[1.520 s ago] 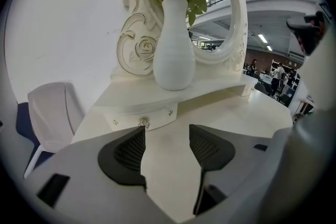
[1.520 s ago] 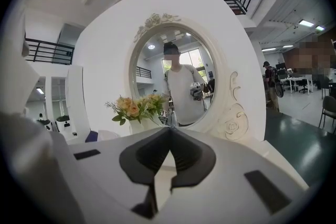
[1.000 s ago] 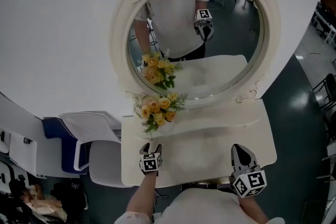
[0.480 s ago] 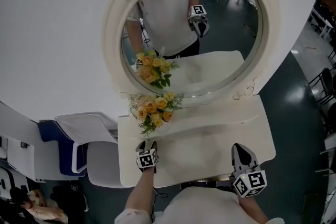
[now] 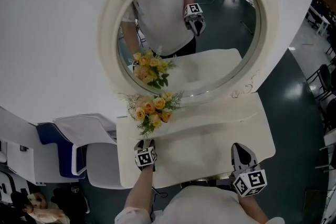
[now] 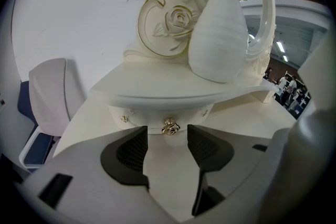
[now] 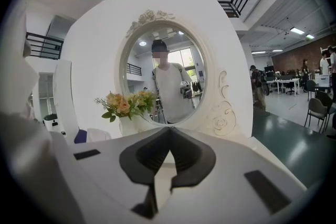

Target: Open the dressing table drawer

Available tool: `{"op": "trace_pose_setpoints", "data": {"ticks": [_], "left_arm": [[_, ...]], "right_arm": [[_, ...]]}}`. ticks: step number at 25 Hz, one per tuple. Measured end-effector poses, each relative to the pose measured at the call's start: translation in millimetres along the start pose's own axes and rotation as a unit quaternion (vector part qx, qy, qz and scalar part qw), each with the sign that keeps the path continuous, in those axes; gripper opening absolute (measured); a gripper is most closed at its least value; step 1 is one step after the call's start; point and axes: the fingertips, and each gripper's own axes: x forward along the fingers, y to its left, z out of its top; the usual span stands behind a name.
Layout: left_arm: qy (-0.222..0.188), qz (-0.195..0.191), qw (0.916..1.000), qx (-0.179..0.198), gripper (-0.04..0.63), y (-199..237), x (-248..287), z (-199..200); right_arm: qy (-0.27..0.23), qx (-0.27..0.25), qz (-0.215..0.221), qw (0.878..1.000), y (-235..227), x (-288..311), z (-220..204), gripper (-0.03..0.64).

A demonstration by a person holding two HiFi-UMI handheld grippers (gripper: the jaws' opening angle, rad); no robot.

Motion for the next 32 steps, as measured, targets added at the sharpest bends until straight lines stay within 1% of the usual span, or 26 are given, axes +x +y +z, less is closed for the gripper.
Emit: {"op": "trace_pose_setpoints", "data": {"ticks": [11, 17, 25, 27, 32], "left_arm": [[0.001, -0.007, 1.0, -0.006, 0.218, -1.4, 2.8, 4.1], [0.003, -0.005, 1.0, -0.008, 0.168, -1.7, 4.8, 3.5], [0.009, -0.004, 0.9999, -0.006, 0.142, -2.1, 5.8, 1.4], [0.008, -0.003, 0.9999, -0.008, 0.121, -3.0, 6.5, 1.4], [0.008, -0.001, 0.9999, -0.008, 0.12, -3.0, 6.3, 2.0]], "right_arm": [[0.002, 0.003, 0.001, 1.0, 1.7, 1.4, -1.2, 0.009], [0.0, 0.002, 0.001, 1.0, -0.1, 2.2, 0.3, 0.009], [-0.001, 0.004, 0.003, 1.0, -1.6, 1.6, -0.6, 0.009], [-0.002, 0.007, 0.002, 1.0, -2.9, 1.0, 0.1, 0.009], [-0.003, 0.01, 0.0, 1.0, -5.0, -0.5, -0.2, 0.009]]}}
